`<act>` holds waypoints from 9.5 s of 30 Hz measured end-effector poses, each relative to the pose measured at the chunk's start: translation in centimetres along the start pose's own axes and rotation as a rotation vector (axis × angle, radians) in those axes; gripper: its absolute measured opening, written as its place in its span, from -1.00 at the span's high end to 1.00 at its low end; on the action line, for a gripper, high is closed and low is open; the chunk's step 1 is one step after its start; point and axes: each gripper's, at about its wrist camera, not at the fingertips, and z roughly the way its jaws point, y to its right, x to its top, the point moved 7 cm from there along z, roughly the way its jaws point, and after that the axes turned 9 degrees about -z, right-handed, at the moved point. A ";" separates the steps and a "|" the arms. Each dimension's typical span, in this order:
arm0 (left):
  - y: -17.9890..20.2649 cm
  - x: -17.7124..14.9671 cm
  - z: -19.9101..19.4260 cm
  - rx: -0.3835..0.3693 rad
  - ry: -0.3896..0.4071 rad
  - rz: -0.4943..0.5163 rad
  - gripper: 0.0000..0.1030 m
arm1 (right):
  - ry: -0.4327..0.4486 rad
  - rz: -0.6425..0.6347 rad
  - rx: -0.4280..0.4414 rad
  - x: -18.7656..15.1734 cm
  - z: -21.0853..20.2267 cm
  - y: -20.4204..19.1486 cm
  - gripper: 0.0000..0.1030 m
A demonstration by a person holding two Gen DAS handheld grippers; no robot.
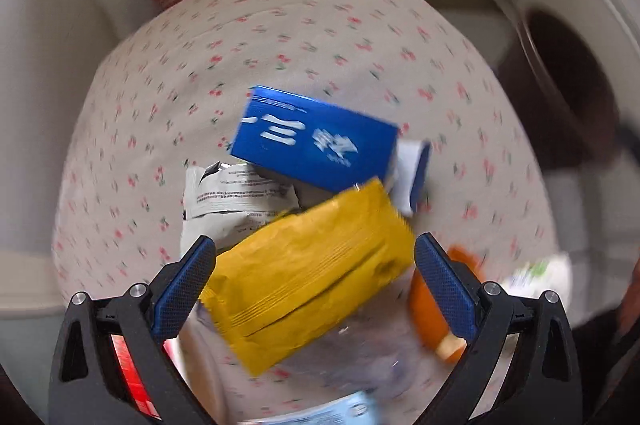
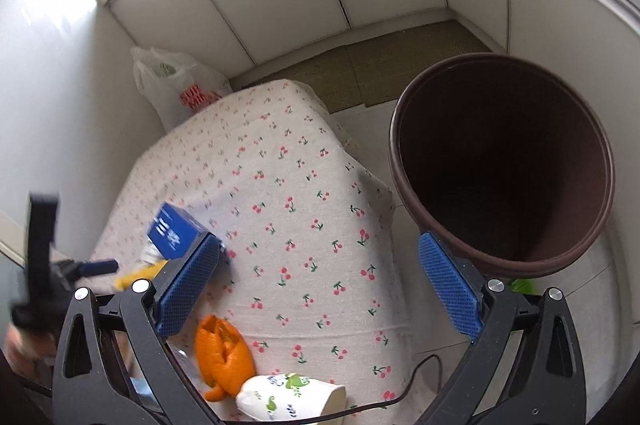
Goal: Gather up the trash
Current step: 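Grasp the yellow snack wrapper with the left gripper and lift it, then grasp the white crumpled tissue with the right gripper while the left holds the wrapper, then carry the tissue over the brown bin and open the right gripper, then move the yellow wrapper over the bin and open the left gripper, then grasp the red noodle cup with the left gripper and lift it, then grasp the clear plastic bottle with the right gripper while the left holds the cup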
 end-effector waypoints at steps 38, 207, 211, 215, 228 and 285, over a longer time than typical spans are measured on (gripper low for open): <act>-17.9 -6.0 -9.6 -0.752 0.536 -0.680 0.83 | -0.220 -0.394 0.202 -5.8 4.3 -15.2 -0.72; -22.4 -17.0 -3.6 -0.242 0.328 -1.343 -0.74 | 0.067 -0.754 -0.101 -2.7 4.6 -16.5 -0.86; -22.1 -18.5 -1.9 -0.311 0.290 -1.459 -0.79 | 0.087 -0.814 -0.102 -3.3 4.3 -17.5 -0.86; -21.5 -18.6 0.0 -0.366 0.245 -1.519 -0.85 | 0.088 -0.866 -0.100 -4.1 4.6 -18.3 -0.86; -19.6 -14.4 2.9 -0.602 0.248 -1.393 -0.32 | -0.011 -0.890 -0.033 -5.6 6.9 -18.6 -0.86; -9.3 -2.8 -9.7 -0.553 0.544 -0.846 -0.18 | 0.188 -0.381 0.217 7.3 -1.5 -10.1 -0.11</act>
